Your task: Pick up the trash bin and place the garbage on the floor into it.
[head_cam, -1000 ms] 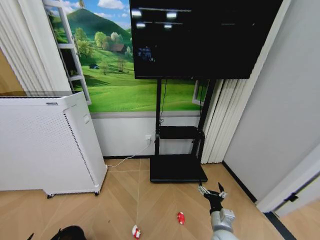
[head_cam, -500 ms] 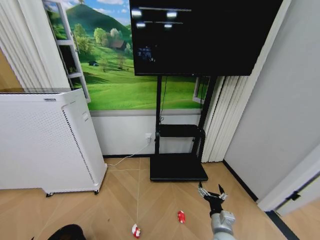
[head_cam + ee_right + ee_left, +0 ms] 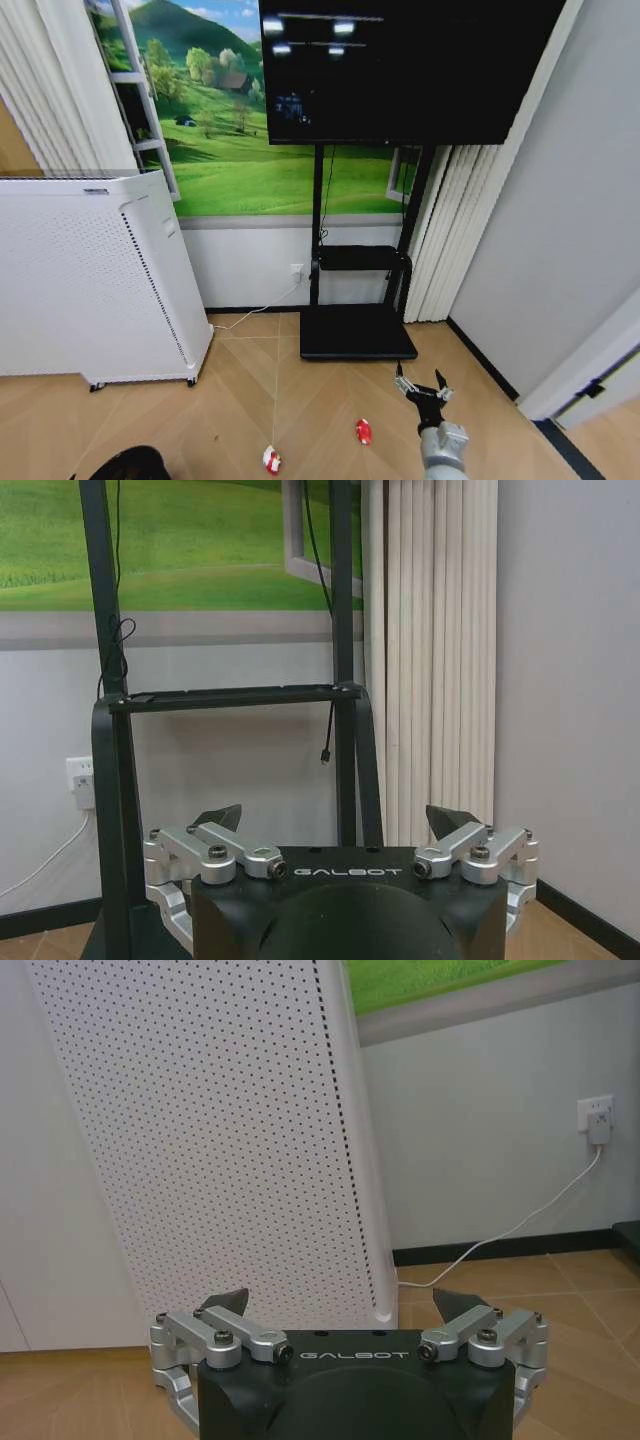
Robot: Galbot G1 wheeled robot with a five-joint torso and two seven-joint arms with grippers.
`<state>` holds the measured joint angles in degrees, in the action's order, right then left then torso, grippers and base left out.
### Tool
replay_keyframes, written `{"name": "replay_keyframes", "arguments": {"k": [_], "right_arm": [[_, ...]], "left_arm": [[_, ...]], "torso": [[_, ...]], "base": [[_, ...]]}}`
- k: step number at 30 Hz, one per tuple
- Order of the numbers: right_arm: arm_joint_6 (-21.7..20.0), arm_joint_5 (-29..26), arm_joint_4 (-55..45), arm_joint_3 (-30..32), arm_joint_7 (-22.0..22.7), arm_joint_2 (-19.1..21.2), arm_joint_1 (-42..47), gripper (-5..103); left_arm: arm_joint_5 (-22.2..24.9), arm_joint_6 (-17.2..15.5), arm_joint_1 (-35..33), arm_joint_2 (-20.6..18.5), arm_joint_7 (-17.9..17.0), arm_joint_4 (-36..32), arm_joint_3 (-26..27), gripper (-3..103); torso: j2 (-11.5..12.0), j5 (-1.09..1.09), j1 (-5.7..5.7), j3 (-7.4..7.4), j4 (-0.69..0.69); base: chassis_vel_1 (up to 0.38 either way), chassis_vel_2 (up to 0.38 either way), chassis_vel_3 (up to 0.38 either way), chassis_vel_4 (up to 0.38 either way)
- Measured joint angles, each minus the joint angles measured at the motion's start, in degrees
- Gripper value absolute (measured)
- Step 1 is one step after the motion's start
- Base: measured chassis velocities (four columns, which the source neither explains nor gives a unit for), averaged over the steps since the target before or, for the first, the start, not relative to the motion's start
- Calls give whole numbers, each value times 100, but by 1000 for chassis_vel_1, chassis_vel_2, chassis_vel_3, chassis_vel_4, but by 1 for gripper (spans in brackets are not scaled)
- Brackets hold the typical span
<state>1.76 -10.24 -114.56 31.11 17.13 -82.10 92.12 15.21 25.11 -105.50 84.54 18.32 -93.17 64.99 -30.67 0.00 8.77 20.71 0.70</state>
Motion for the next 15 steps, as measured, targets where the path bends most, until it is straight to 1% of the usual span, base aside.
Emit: {"name": "replay_keyframes", "arguments": {"k": [7, 10, 12, 15], "right_arm": [[6, 32, 24, -3, 0, -25, 34, 100], [22, 41, 23, 0, 0, -20, 74, 100], [23, 41, 23, 2, 0, -20, 74, 100], [25, 41, 23, 9, 0, -22, 77, 100]], "left_arm": [[3, 41, -13, 19, -3, 32, 6, 100], [0, 95, -5, 22, -3, 79, 5, 100], [-2, 102, -6, 23, -3, 86, 4, 100], [-11, 125, -20, 40, 1, 106, -12, 100]], "torso": [[142, 0, -62, -80, 0], [258, 0, -102, -155, 0], [275, 0, -109, -165, 0], [375, 0, -146, -230, 0]], "base": [[0, 0, 0, 0], [0, 0, 0, 0], [0, 0, 0, 0], [0, 0, 0, 0]]}}
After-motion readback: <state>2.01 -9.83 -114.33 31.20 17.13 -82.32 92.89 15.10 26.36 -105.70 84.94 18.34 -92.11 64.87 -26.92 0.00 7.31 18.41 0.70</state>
